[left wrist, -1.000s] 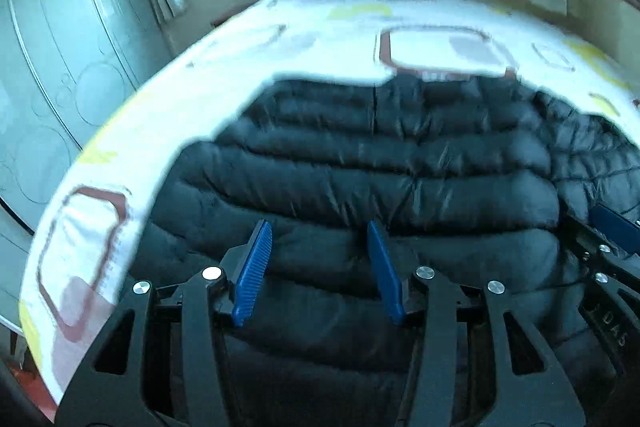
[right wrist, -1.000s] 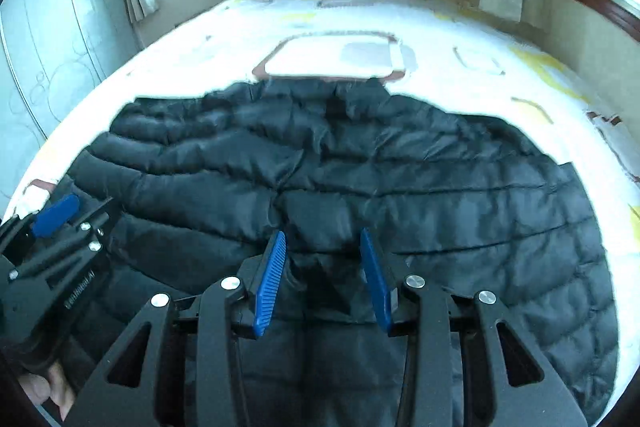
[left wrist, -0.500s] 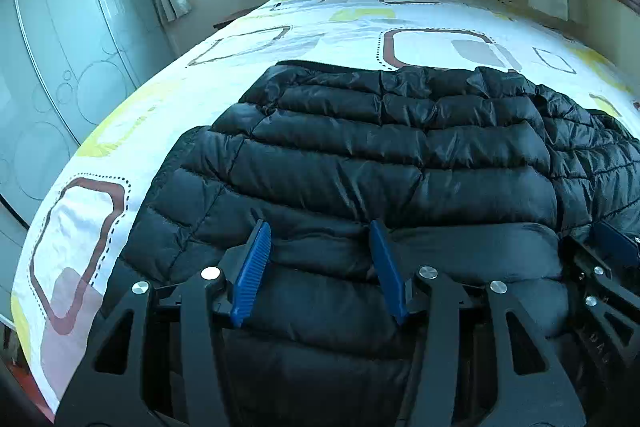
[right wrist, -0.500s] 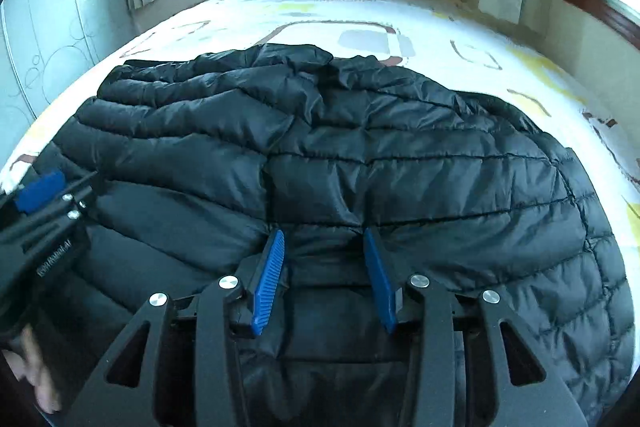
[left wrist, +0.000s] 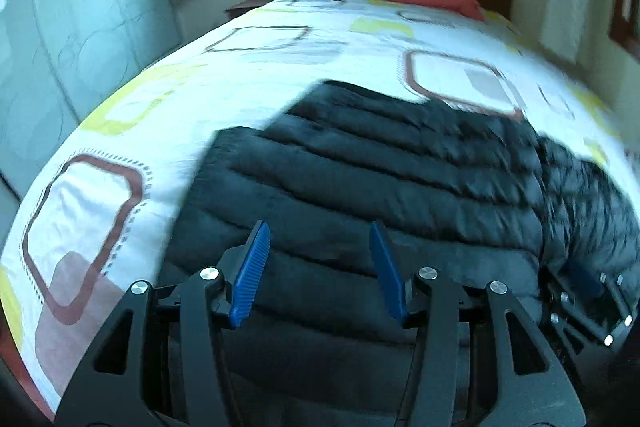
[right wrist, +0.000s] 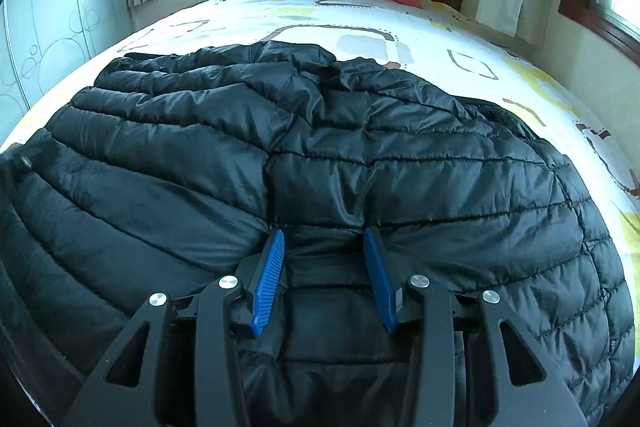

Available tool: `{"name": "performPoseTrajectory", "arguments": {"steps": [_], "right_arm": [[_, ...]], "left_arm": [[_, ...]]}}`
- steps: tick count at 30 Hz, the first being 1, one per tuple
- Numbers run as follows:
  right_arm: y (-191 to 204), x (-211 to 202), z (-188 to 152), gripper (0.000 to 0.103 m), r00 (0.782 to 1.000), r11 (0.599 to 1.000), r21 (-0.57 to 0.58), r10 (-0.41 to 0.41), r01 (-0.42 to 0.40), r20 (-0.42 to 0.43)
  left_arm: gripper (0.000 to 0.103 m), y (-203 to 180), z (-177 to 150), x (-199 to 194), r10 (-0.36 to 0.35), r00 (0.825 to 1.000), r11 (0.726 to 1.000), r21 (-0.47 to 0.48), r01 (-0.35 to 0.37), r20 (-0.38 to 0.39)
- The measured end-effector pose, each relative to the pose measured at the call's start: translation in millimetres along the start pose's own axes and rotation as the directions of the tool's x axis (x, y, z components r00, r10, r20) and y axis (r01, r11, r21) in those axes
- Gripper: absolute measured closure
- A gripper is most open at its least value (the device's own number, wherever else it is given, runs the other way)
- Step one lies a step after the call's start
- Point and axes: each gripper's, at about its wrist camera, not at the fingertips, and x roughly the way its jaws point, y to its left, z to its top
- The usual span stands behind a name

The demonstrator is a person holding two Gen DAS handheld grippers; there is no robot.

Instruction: Fold large clothes

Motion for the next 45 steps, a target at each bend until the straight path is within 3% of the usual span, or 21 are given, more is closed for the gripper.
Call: {"name": "performPoseTrajectory", "arguments": {"steps": [3,5,7,9,11,15,16,17,21,24,25,26,27,29,33,36,37,38,39,40,45], "right_arm": [[-1.5,0.1,-0.2,0.060,1.000,1.000,0.002,0.002,-0.002,0.000],[-0.5,-0.2,-0.3,0.060,1.000,1.000,0.002,0.002,-0.002,0.001],[-2.1,0.5,0.0,0.060,1.000,1.000,0.001,0.002,-0.002,0.000],[-0.6,0.1,-0.3,0.060,1.000,1.000,0.002,0.002,-0.002,0.001],[-0.9,-0.2,-0.9,0.060,1.000,1.000,0.002,0.002,-0.002,0.003],[-2.3,0.1,-0.8,0.060,1.000,1.000,0.003,0.004,-0.004,0.002],[-1.4,-0.3,-0.9,0.060,1.000,1.000,0.004,0.005,-0.005,0.002],[-1.8,0.0,-1.0,0.060,1.000,1.000,0.004,0.004,-0.004,0.002],[-1.4,0.3,-0.9,0.060,1.000,1.000,0.004,0.004,-0.004,0.002],[-1.8,0.8,-1.2,0.060,1.000,1.000,0.005,0.004,-0.004,0.002],[-1.3,0.9,-1.1,0.060,1.000,1.000,0.004,0.003,-0.003,0.002],[-0.8,0.8,-1.2,0.060,1.000,1.000,0.003,0.002,-0.002,0.003],[-1.2,0.9,-1.3,0.060,1.000,1.000,0.004,0.003,-0.003,0.003],[-1.4,1.0,-1.3,0.060,1.000,1.000,0.007,0.006,-0.006,0.003],[-1.2,1.9,-0.8,0.060,1.000,1.000,0.009,0.010,-0.010,0.003],[-0.3,1.6,-0.6,0.060,1.000,1.000,0.009,0.008,-0.008,0.004],[-2.4,2.0,-1.1,0.060,1.000,1.000,0.010,0.009,-0.009,0.003],[-2.4,1.9,-1.2,0.060,1.000,1.000,0.011,0.009,-0.009,0.003],[-1.9,1.7,-1.2,0.060,1.000,1.000,0.011,0.010,-0.010,0.004],[-2.5,1.9,-1.2,0.060,1.000,1.000,0.011,0.010,-0.010,0.003],[-1.8,1.9,-1.3,0.060,1.000,1.000,0.013,0.010,-0.010,0.004]], "left_arm": [[0.045,38.7,11.0,-4.0,0.008,1.000,0.994,-0.113,-0.007,0.006],[0.041,68.7,15.4,-2.5,-0.023,1.000,0.976,-0.216,0.023,0.002],[0.034,101.1,14.3,6.8,-0.107,0.994,0.934,-0.346,0.089,-0.034],[0.033,124.8,8.2,17.2,-0.190,0.980,0.877,-0.460,0.142,-0.059],[0.031,146.5,-5.9,31.3,-0.297,0.952,0.783,-0.589,0.200,-0.073],[0.030,164.3,-38.0,63.3,-0.494,0.868,0.570,-0.773,0.278,-0.052],[0.027,165.3,-42.0,66.2,-0.517,0.856,0.537,-0.790,0.297,-0.030],[0.025,164.8,-44.3,67.8,-0.539,0.842,0.510,-0.796,0.326,0.000],[0.020,155.1,-41.1,74.4,-0.623,0.782,0.480,-0.779,0.403,0.021],[0.020,159.2,-42.8,84.0,-0.641,0.767,0.451,-0.793,0.410,0.033],[0.019,164.5,-45.9,88.4,-0.646,0.761,0.412,-0.815,0.408,0.055],[0.019,165.0,-45.5,90.1,-0.644,0.763,0.394,-0.828,0.399,0.062],[0.018,164.0,-42.7,90.5,-0.642,0.765,0.401,-0.828,0.391,0.050],[0.017,154.2,-33.4,88.7,-0.630,0.776,0.443,-0.811,0.383,0.022],[0.017,140.3,-20.1,89.6,-0.587,0.809,0.574,-0.724,0.383,-0.037],[0.017,131.0,-19.0,86.5,-0.571,0.820,0.616,-0.684,0.391,-0.045],[0.019,125.0,-17.5,84.9,-0.585,0.810,0.624,-0.664,0.412,-0.047],[0.021,120.8,-17.7,84.3,-0.609,0.792,0.615,-0.657,0.436,-0.046],[0.026,116.7,-18.7,84.1,-0.616,0.787,0.615,-0.653,0.443,-0.046],[0.029,116.0,-19.5,85.4,-0.599,0.799,0.633,-0.640,0.436,-0.049],[0.046,114.1,-23.4,84.6,-0.581,0.812,0.655,-0.621,0.431,-0.050]]}}
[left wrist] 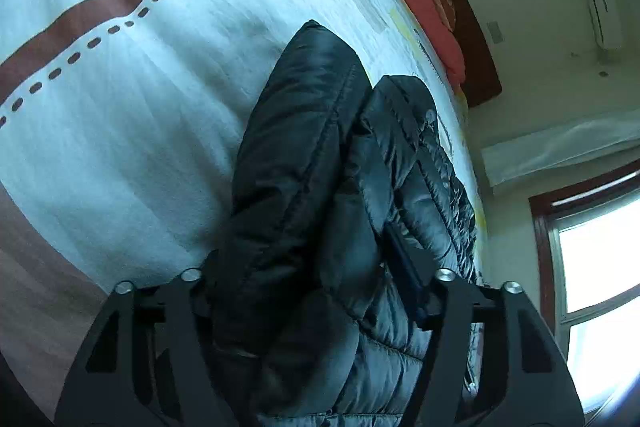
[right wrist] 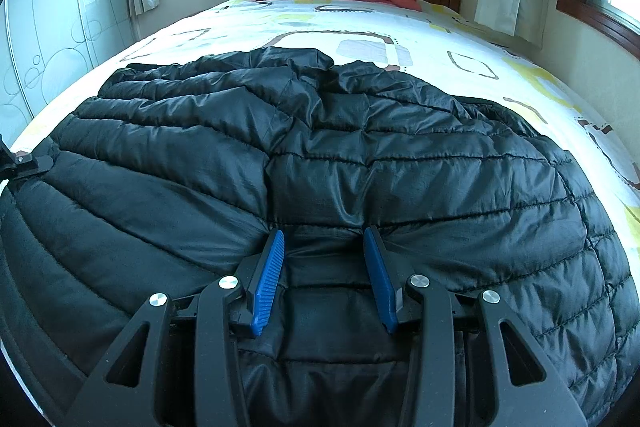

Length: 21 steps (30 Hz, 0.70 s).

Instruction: Fold large clothes

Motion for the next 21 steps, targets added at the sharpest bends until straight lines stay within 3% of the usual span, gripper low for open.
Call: {"name": "performPoseTrajectory", "arguments": {"steps": [4,12,17,21], "right_arm": [[0.5,0.0,0.4,0.060,1.000,1.000,0.007,0.006,-0.006,0.002],[-6.5,-9.5,10.9,0.060,0.998,0.992,0.114,0.058,-0.060,0.021],[-44.2,-25.2,22.2,0.060,0.997,0.970,0.236,0.041,-0.057,0.072],[-96.8,-35.6,22.4,0.060,0.995,0.923,0.384,-0.007,-0.032,0.098]], "left_arm": [[0.059,0.0,0.0,-0.7,-0.011,1.000,1.000,-0.004,0.011,0.003],[0.070,-1.0,-6.4,-11.9,-0.019,1.000,1.000,-0.006,0.019,0.020],[0.073,-8.7,-7.2,-19.4,-0.014,0.999,1.000,0.008,0.013,0.031],[0.073,-10.7,-7.1,-18.2,-0.009,0.999,1.000,0.008,0.008,0.032]]}}
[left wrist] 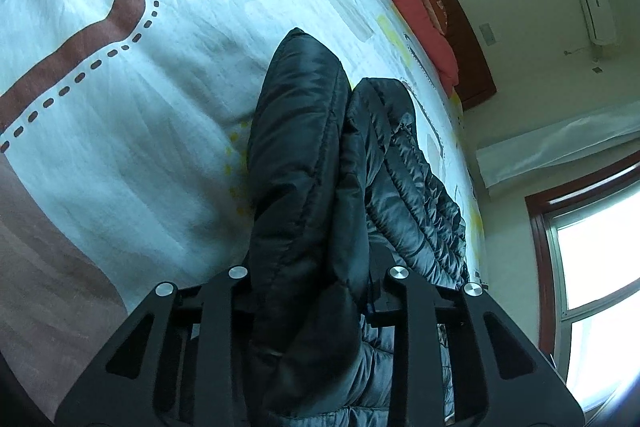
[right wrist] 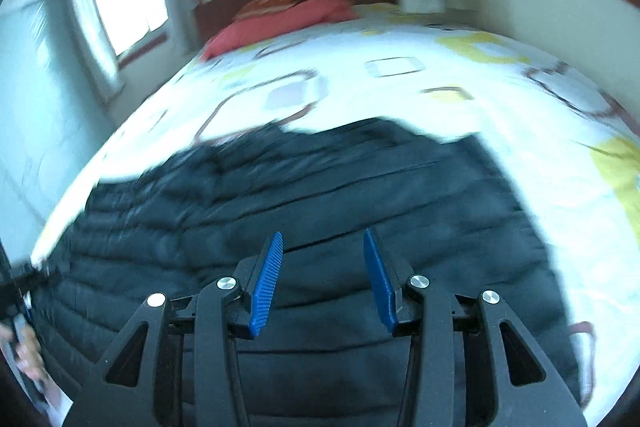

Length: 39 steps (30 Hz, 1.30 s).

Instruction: Fold large clothes

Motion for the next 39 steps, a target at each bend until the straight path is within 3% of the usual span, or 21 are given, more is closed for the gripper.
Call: {"name": "performPoseTrajectory", "arguments": {"steps": [4,8,12,16,19,29,33,39], "right_arm": [[-42.3,5.9,9.3,0.054,0.999,0.988,0.145,-0.050,0.049,0.004],[-65.0,23.1,10.5,0.054,0.999,0.964,0.262,-0.031,0.036,-0.024],[-70.8,50.6,10.6,0.053,0.997,0.935,0.352,0.057,-0.033,-0.058],[-70.3,76.4,15.6,0.036,0.994,0.917,0.394,0.095,-0.063,-0.062],[-67.2,94.8,16.8,0.035,0.987,0.895,0.436,0.141,-0.094,-0.078],[-46.0,119.9,16.3,0.036,0.985,0.898,0.432,0.143,-0.085,-0.102],[-37.2,125.9,18.7,0.050,0.988,0.918,0.391,0.111,-0.060,-0.108],[-41.7,121.5,3.7,0.056,0.992,0.928,0.369,0.085,-0.046,-0.090]], "left_arm": [[0.073,0.5,-0.2,1.4,0.008,1.000,1.000,0.000,-0.008,0.000],[0.073,-0.4,-0.4,1.7,0.010,1.000,1.000,-0.001,-0.010,0.001],[0.073,-0.2,-0.1,1.7,0.008,1.000,1.000,-0.003,-0.008,0.002],[0.073,1.3,-0.3,1.9,0.003,1.000,1.000,-0.007,-0.003,0.001],[0.073,5.0,0.1,2.9,-0.002,1.000,1.000,-0.015,0.002,-0.003],[0.073,6.6,-0.4,4.2,-0.002,1.000,1.000,-0.016,0.002,-0.004],[0.073,5.5,-0.9,4.2,0.000,1.000,1.000,-0.014,0.000,-0.001],[0.074,-0.6,-2.5,1.0,0.019,1.000,1.000,0.010,-0.019,0.016]]}}
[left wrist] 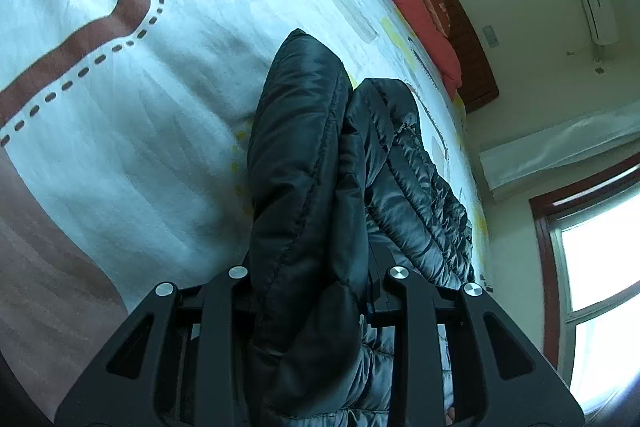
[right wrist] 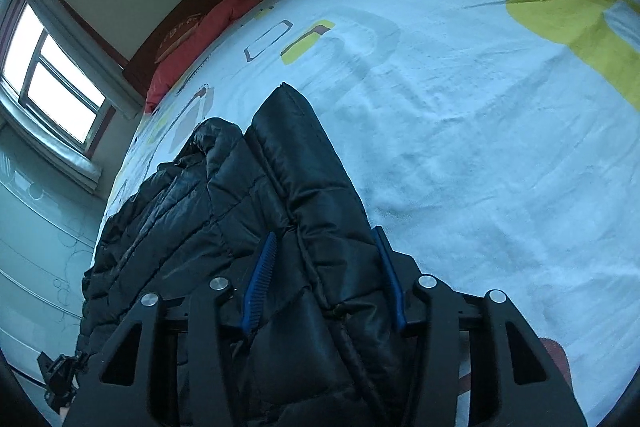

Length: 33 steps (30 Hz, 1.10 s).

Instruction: Fold large clothes

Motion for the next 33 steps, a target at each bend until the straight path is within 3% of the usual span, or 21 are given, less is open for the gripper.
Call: {"name": "performPoseTrajectory", "arguments": {"steps": [2,8,15,21,33], "right_arm": [[15.5,12.0,1.2,0.056,1.000,1.000,-0.011,-0.008,0.008,0.006],[-4.7,-5.0,-3.8,0.057,1.000,1.000,-0.025,-0.017,0.018,0.023],[-20.1,-19.6,-5.8,0.058,0.999,1.000,-0.025,-0.016,0.017,0.030],[-25.4,-24.5,-10.1,0.058,0.999,1.000,-0.017,-0.008,0.008,0.035],[-36.6,-29.7,-12.8,0.059,0.999,1.000,-0.010,0.009,-0.008,0.043]], "left_arm": [[0.075,-5.5,-1.9,-2.3,0.016,1.000,1.000,0.020,-0.016,0.010],[0.079,-45.9,-8.5,-20.8,0.044,0.996,0.990,0.134,-0.053,0.075],[0.079,-109.9,-23.5,-39.9,-0.041,0.996,0.963,0.270,0.017,0.085],[0.079,-164.1,-54.2,-32.9,-0.075,0.996,0.913,0.406,0.045,0.056],[0.079,-218.1,-135.0,21.5,-0.010,1.000,0.780,0.626,-0.004,0.018]]}}
